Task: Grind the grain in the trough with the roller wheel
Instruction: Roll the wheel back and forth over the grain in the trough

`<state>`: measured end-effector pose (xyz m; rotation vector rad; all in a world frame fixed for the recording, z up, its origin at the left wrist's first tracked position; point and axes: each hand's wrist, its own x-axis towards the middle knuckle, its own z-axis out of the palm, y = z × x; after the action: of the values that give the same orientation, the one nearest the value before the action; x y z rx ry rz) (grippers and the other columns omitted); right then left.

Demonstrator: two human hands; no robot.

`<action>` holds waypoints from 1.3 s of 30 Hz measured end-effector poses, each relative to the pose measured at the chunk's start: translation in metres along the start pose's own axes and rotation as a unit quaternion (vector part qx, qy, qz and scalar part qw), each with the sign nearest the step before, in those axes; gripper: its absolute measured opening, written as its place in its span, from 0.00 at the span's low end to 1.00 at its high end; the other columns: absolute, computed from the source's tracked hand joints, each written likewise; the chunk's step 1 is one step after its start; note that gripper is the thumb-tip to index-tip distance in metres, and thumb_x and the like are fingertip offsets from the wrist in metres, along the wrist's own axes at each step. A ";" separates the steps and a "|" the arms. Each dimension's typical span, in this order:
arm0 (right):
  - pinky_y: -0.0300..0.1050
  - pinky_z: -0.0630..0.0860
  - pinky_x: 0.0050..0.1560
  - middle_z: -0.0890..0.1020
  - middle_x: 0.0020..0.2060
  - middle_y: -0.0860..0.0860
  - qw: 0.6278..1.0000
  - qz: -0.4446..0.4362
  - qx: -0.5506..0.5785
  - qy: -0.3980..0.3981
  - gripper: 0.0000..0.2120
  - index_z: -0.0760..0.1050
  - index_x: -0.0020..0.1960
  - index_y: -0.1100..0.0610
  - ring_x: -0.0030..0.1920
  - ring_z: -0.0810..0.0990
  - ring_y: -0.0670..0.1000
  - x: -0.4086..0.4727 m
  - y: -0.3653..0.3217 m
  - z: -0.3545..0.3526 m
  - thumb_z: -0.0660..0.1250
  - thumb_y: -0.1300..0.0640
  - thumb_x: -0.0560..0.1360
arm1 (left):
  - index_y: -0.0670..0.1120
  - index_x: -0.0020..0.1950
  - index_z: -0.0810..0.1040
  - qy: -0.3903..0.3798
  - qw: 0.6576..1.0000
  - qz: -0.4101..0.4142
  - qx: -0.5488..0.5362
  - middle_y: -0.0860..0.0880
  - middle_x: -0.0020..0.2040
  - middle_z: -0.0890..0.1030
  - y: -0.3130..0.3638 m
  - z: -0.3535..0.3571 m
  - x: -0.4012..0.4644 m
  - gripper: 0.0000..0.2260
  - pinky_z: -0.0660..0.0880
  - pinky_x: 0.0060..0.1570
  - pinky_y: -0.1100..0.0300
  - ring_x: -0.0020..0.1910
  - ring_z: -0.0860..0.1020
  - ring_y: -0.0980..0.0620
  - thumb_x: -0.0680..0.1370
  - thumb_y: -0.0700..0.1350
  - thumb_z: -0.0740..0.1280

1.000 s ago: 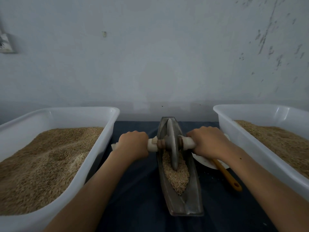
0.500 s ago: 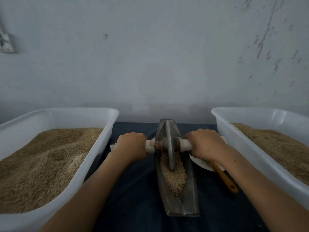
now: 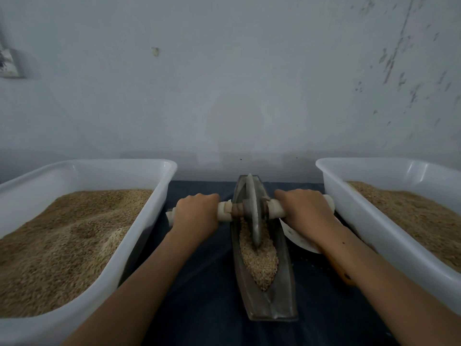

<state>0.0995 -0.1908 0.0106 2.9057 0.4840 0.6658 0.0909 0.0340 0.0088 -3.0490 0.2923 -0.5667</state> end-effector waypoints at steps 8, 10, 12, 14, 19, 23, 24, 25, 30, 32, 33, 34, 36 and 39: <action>0.42 0.66 0.37 0.78 0.45 0.48 0.987 -0.030 0.030 -0.157 0.14 0.73 0.57 0.48 0.43 0.76 0.50 -0.003 0.002 -0.029 0.66 0.57 0.73 | 0.48 0.52 0.75 -0.162 0.987 -0.001 0.001 0.52 0.39 0.74 -0.004 -0.008 0.005 0.12 0.72 0.43 0.57 0.42 0.75 0.51 0.72 0.50 0.69; 0.40 0.63 0.33 0.76 0.44 0.47 0.982 -0.035 0.037 -0.183 0.16 0.73 0.59 0.47 0.42 0.74 0.48 -0.003 0.004 -0.032 0.66 0.58 0.73 | 0.48 0.51 0.75 -0.164 0.986 0.003 0.006 0.53 0.37 0.72 -0.004 -0.009 0.006 0.12 0.71 0.41 0.58 0.40 0.75 0.51 0.71 0.50 0.69; 0.39 0.62 0.32 0.75 0.43 0.46 0.982 -0.029 0.044 -0.181 0.16 0.73 0.59 0.46 0.41 0.73 0.48 -0.004 0.004 -0.032 0.67 0.58 0.73 | 0.48 0.49 0.74 -0.143 0.990 0.004 0.011 0.53 0.36 0.72 -0.003 -0.008 0.006 0.10 0.70 0.41 0.58 0.40 0.74 0.52 0.72 0.50 0.68; 0.41 0.64 0.36 0.78 0.46 0.48 0.987 -0.011 0.040 -0.156 0.14 0.72 0.57 0.47 0.43 0.75 0.50 -0.004 0.002 -0.028 0.66 0.59 0.73 | 0.48 0.49 0.74 -0.104 0.994 0.005 0.018 0.52 0.39 0.74 -0.001 -0.007 0.005 0.08 0.70 0.41 0.57 0.41 0.75 0.51 0.73 0.50 0.67; 0.48 0.69 0.43 0.80 0.49 0.51 0.999 0.011 0.029 -0.038 0.09 0.68 0.54 0.51 0.50 0.78 0.55 -0.005 0.000 -0.010 0.61 0.60 0.76 | 0.50 0.50 0.71 0.027 1.000 0.009 0.006 0.51 0.45 0.79 0.001 0.000 0.001 0.06 0.70 0.40 0.57 0.43 0.77 0.50 0.77 0.50 0.64; 0.46 0.66 0.40 0.79 0.47 0.50 0.999 0.000 0.026 -0.026 0.08 0.66 0.51 0.50 0.47 0.78 0.54 -0.005 0.002 -0.009 0.62 0.59 0.75 | 0.50 0.51 0.71 0.026 1.000 0.008 -0.001 0.51 0.45 0.79 -0.001 0.002 0.000 0.07 0.70 0.41 0.58 0.41 0.75 0.52 0.76 0.51 0.65; 0.46 0.65 0.39 0.79 0.45 0.49 0.999 -0.003 0.028 -0.037 0.08 0.65 0.49 0.49 0.45 0.77 0.53 -0.005 0.002 -0.011 0.63 0.59 0.75 | 0.50 0.51 0.72 0.013 1.000 0.009 0.003 0.51 0.45 0.79 -0.002 0.001 0.000 0.07 0.69 0.41 0.58 0.41 0.74 0.53 0.76 0.51 0.65; 0.45 0.65 0.38 0.78 0.44 0.49 0.998 -0.006 0.029 -0.055 0.09 0.65 0.47 0.48 0.43 0.76 0.51 -0.005 0.003 -0.014 0.64 0.59 0.74 | 0.50 0.51 0.73 -0.007 1.000 0.011 0.007 0.51 0.45 0.78 -0.002 -0.001 0.001 0.07 0.70 0.42 0.58 0.41 0.74 0.53 0.76 0.51 0.65; 0.41 0.64 0.33 0.74 0.40 0.45 0.983 -0.024 0.043 -0.175 0.11 0.67 0.47 0.45 0.41 0.74 0.48 -0.003 0.006 -0.029 0.67 0.58 0.72 | 0.48 0.52 0.75 -0.108 0.994 0.030 0.011 0.51 0.42 0.75 -0.003 -0.012 0.004 0.09 0.71 0.44 0.58 0.42 0.75 0.52 0.74 0.50 0.67; 0.40 0.65 0.33 0.74 0.39 0.44 0.979 -0.026 0.057 -0.194 0.12 0.67 0.47 0.44 0.41 0.75 0.47 -0.002 0.006 -0.031 0.68 0.58 0.72 | 0.48 0.52 0.75 -0.116 0.993 0.030 0.012 0.51 0.42 0.75 -0.003 -0.013 0.004 0.09 0.72 0.44 0.58 0.42 0.75 0.52 0.74 0.50 0.67; 0.39 0.65 0.32 0.73 0.38 0.44 0.978 -0.024 0.061 -0.197 0.13 0.67 0.47 0.43 0.41 0.74 0.47 -0.002 0.006 -0.031 0.68 0.58 0.72 | 0.48 0.52 0.75 -0.113 0.993 0.029 0.014 0.51 0.42 0.75 -0.002 -0.012 0.005 0.09 0.72 0.44 0.58 0.42 0.76 0.52 0.74 0.50 0.67; 0.39 0.64 0.32 0.73 0.37 0.43 0.979 -0.021 0.059 -0.192 0.13 0.67 0.47 0.44 0.40 0.74 0.47 -0.002 0.006 -0.031 0.68 0.58 0.72 | 0.48 0.52 0.75 -0.103 0.994 0.026 0.016 0.51 0.42 0.76 -0.002 -0.010 0.005 0.09 0.72 0.44 0.58 0.43 0.76 0.51 0.74 0.49 0.67; 0.41 0.63 0.33 0.75 0.40 0.45 0.987 -0.010 0.044 -0.156 0.11 0.67 0.47 0.45 0.40 0.72 0.47 -0.002 0.004 -0.027 0.67 0.58 0.73 | 0.49 0.50 0.74 -0.071 0.997 0.019 0.014 0.51 0.44 0.78 -0.002 -0.006 0.006 0.07 0.71 0.43 0.58 0.44 0.77 0.51 0.75 0.49 0.66; 0.44 0.62 0.36 0.79 0.44 0.49 0.998 -0.001 0.026 -0.066 0.09 0.65 0.46 0.47 0.39 0.72 0.50 -0.005 0.002 -0.016 0.64 0.58 0.74 | 0.51 0.46 0.69 -0.003 1.000 0.013 -0.007 0.51 0.45 0.79 -0.003 0.003 0.003 0.05 0.71 0.42 0.57 0.42 0.76 0.51 0.76 0.50 0.65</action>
<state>0.0891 -0.1938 0.0234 2.9712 0.4963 0.4651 0.0956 0.0365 0.0075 -3.0551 0.3366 -0.5552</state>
